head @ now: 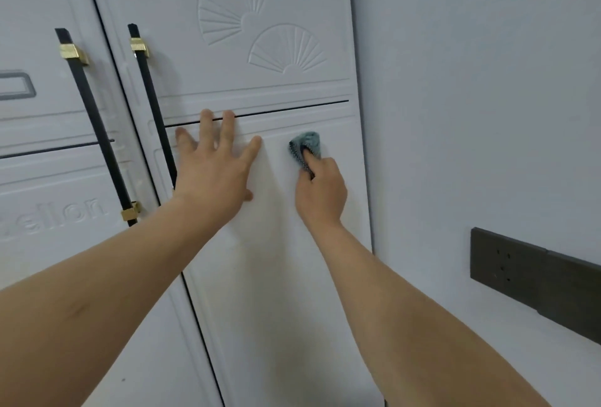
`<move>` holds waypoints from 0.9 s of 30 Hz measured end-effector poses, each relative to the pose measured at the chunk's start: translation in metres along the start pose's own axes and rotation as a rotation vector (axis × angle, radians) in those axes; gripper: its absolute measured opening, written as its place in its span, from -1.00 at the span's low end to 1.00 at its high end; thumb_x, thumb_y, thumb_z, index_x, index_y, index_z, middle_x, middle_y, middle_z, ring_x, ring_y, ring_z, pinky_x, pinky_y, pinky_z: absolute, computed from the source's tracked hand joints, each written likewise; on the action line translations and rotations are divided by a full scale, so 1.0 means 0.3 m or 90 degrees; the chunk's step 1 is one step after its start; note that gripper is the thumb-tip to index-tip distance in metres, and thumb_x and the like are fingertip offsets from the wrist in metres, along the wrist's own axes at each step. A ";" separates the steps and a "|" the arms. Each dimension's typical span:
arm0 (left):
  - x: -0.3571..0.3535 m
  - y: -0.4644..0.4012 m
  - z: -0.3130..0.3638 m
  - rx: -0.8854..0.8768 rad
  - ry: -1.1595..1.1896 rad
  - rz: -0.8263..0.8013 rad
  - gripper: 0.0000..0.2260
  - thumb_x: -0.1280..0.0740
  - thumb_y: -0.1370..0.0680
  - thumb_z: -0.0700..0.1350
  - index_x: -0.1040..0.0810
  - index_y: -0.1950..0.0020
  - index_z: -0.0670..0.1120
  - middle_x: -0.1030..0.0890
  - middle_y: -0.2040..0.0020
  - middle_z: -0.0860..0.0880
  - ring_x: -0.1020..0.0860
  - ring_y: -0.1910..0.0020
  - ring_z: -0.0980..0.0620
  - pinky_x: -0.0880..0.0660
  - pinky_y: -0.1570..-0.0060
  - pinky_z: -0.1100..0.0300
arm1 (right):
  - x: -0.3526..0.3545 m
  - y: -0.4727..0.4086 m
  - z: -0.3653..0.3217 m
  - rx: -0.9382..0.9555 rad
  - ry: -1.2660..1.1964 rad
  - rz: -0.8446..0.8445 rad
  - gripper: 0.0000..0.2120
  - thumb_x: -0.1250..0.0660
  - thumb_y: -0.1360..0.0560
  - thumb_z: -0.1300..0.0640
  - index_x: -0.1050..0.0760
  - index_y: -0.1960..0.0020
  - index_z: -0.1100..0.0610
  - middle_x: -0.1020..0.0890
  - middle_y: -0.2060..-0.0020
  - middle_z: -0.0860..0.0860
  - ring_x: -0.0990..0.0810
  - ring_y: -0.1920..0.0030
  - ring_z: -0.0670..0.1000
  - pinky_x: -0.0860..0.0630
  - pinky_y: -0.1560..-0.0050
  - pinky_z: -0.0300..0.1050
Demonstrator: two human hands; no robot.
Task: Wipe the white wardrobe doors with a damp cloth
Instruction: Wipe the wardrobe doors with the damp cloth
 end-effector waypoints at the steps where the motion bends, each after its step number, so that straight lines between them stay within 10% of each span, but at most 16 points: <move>1: 0.001 0.013 -0.023 -0.007 0.006 0.004 -0.23 -0.23 -0.55 0.36 0.04 -0.62 0.14 0.14 -0.63 -0.22 0.15 -0.57 -0.37 -0.13 -0.42 -0.37 | -0.046 0.074 -0.042 0.044 -0.018 -0.021 -0.58 -0.21 -0.54 0.20 -0.59 -0.33 -0.04 -0.56 0.03 -0.01 -0.56 0.08 0.08 -0.44 0.14 -0.10; 7: 0.068 0.037 -0.108 -0.084 0.185 0.144 -0.61 -0.30 -0.57 -0.22 -0.41 -0.41 -0.15 -0.53 -0.28 -0.19 -0.47 -0.25 -0.27 -0.46 -0.13 -0.19 | -0.182 0.371 -0.161 0.295 0.010 -0.105 -0.63 -0.17 -0.44 0.17 -0.70 -0.07 0.05 -0.59 0.12 0.07 -0.54 0.17 0.15 -0.44 0.32 -0.10; 19: -0.071 0.292 -0.049 -0.210 -0.049 0.041 -0.54 -0.12 -0.51 -0.27 -0.42 -0.41 -0.29 -0.37 -0.47 -0.29 -0.32 -0.47 -0.24 0.10 -0.57 -0.17 | -0.218 0.646 0.074 0.603 0.189 -0.410 -0.71 -0.50 -0.25 0.29 -0.72 0.11 -0.02 -0.57 0.13 0.01 -0.51 0.09 0.11 -0.46 0.11 -0.03; 23: -0.077 0.299 -0.041 -0.198 -0.135 -0.024 -0.49 -0.20 -0.61 -0.14 -0.26 -0.54 -0.25 -0.15 -0.59 -0.29 -0.11 -0.59 -0.23 0.17 -0.57 -0.20 | -0.156 0.671 0.136 0.454 0.178 -0.446 -0.74 -0.49 -0.33 0.33 -0.70 0.08 0.03 -0.52 0.19 0.02 -0.51 0.19 0.12 -0.40 0.24 -0.11; 27: -0.085 0.304 -0.035 -0.186 -0.152 -0.048 -0.48 -0.16 -0.63 -0.13 -0.20 -0.57 -0.26 -0.10 -0.60 -0.30 -0.08 -0.59 -0.26 0.13 -0.57 -0.21 | -0.039 0.446 -0.030 0.121 -0.017 -0.237 -0.68 -0.21 -0.52 0.31 -0.67 -0.12 0.09 -0.47 0.11 0.08 -0.49 0.14 0.08 -0.46 0.13 -0.07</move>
Point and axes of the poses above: each hand's wrist, its own y-axis away from the middle knuckle, its own x-axis out of the back of the hand, z = x × y, the point moved 6 cm from there along -y, towards the middle knuckle
